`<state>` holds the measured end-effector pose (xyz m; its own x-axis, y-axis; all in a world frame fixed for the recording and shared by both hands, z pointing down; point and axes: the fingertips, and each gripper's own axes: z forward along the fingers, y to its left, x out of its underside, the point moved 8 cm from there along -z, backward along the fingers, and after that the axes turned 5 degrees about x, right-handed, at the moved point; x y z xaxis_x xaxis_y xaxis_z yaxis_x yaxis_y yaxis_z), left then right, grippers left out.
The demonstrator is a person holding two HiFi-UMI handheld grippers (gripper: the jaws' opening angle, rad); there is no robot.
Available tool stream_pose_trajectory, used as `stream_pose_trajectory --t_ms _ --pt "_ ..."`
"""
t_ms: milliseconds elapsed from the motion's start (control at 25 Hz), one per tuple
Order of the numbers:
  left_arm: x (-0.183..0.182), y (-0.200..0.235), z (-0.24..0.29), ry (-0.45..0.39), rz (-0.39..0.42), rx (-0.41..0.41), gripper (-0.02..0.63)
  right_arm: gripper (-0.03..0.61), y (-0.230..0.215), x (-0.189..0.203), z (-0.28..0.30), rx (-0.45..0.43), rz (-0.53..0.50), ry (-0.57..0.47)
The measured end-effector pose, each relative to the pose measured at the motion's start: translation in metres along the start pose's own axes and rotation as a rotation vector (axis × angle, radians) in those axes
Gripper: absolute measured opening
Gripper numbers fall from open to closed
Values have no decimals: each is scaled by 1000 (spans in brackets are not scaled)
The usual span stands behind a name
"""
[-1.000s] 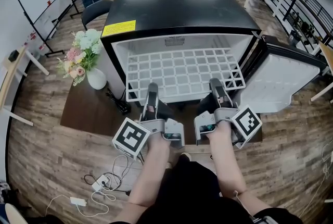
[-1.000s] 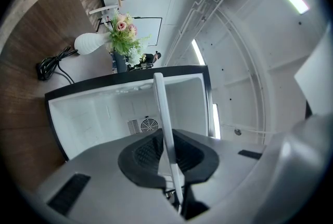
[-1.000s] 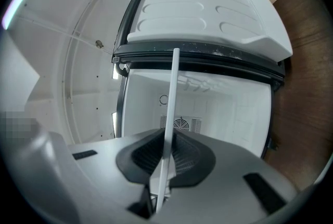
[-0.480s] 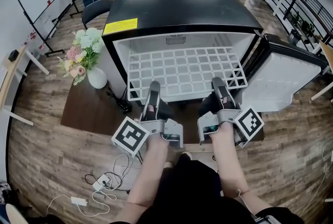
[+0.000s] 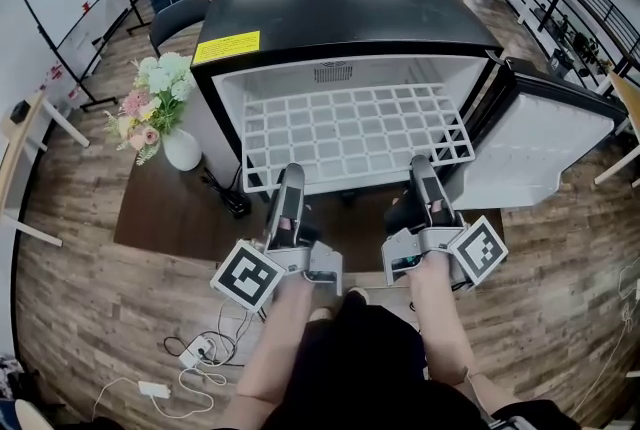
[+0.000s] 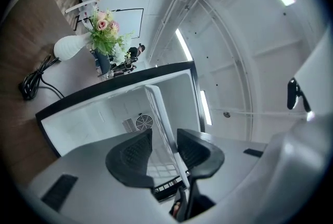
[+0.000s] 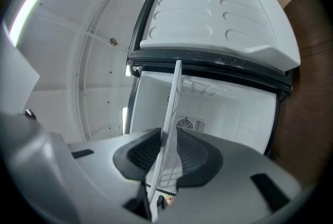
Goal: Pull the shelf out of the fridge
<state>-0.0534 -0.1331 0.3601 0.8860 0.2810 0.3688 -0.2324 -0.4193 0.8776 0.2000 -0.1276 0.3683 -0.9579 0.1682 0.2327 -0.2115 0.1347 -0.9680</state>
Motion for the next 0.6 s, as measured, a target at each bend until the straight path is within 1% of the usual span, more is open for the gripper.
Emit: stream_pose_trajectory --t_ms 160,400,480,600 --pt "1 -1 -8 24 56 0 129 81 -2 0 -12 1 -49 2" --pt "6 -3 -22 58 103 2 129 80 -4 5 -26 13 -110 23" --pt "8 -2 -27 85 136 1 129 80 -3 9 -29 7 -138 42" --pt "9 -2 -31 136 208 6 129 71 -3 13 -33 11 -216 76"
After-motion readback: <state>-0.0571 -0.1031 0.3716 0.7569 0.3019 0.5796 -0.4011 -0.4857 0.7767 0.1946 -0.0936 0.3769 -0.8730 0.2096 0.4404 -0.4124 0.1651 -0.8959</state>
